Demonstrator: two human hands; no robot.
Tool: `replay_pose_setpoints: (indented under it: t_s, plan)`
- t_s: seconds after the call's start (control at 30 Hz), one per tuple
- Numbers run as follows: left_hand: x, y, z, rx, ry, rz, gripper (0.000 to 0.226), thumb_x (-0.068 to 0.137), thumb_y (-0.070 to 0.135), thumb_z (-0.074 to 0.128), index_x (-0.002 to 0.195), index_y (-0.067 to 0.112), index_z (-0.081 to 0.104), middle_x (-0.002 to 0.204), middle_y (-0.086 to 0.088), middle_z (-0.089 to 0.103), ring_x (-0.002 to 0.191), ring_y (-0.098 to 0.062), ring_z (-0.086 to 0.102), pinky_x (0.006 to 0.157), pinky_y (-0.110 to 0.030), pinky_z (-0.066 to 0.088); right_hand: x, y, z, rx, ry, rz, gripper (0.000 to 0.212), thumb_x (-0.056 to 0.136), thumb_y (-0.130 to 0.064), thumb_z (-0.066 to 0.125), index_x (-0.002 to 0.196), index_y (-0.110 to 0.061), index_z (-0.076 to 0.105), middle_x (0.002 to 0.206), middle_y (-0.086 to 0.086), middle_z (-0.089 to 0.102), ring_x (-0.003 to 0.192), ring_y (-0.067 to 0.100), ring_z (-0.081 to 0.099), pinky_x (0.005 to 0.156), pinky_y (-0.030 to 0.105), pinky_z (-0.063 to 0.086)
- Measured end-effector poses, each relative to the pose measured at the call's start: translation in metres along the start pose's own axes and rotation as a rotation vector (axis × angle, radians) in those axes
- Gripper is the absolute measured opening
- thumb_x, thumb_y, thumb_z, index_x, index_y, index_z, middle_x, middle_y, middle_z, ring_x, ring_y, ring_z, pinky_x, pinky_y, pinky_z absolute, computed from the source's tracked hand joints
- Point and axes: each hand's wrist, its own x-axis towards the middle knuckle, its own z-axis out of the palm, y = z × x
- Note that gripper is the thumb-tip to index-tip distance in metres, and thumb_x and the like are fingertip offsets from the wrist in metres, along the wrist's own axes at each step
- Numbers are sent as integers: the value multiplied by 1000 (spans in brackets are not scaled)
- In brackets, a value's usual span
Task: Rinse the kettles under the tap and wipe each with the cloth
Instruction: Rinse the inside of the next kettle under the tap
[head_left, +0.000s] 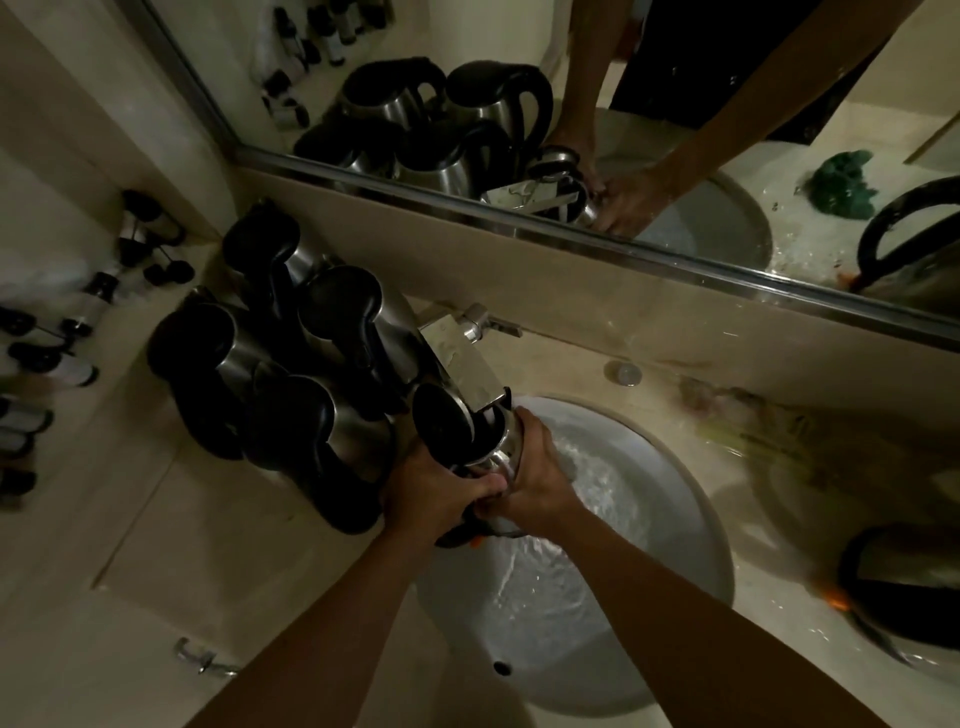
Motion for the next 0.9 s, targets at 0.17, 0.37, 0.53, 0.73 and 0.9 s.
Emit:
replay_pose_setpoints:
  t_s: [0.17, 0.37, 0.53, 0.73, 0.9]
  plan:
    - [13, 0, 5, -48, -9, -25, 72, 54, 32, 99, 116, 33, 64, 95, 20, 61, 99, -7, 64, 82, -20, 44, 8, -6, -5, -38, 3, 14, 133, 42, -49, 92, 156, -31, 25, 148, -5, 39, 137, 20, 45, 112, 47, 49]
    - [15, -2, 8, -10, 9, -41, 79, 51, 44, 98, 122, 32, 65, 105, 17, 65, 100, -7, 59, 90, -29, 49, 10, -5, -4, -45, -7, 65, 137, 38, -54, 90, 156, -34, 23, 151, -4, 37, 139, 22, 44, 113, 49, 49]
    - [19, -4, 10, -16, -7, -37, 76, 49, 45, 98, 118, 33, 68, 109, 14, 71, 104, -11, 66, 95, -36, 55, 10, -4, -5, -40, 6, 71, 140, 37, -56, 89, 157, -33, 21, 151, -4, 36, 139, 21, 43, 113, 48, 49]
    - [20, 1, 9, -18, -1, -41, 74, 54, 38, 98, 120, 29, 66, 101, 17, 64, 99, -9, 63, 84, -25, 48, 13, -8, -9, -28, -9, 72, 137, 41, -49, 92, 156, -35, 20, 153, -2, 34, 140, 23, 42, 113, 49, 49]
    - [20, -1, 11, -30, 22, -35, 73, 55, 37, 99, 120, 27, 67, 100, 16, 63, 96, -6, 60, 83, -23, 45, 14, -5, -11, -18, 3, 55, 136, 44, -39, 96, 158, -28, 23, 153, 1, 35, 140, 23, 40, 113, 37, 44]
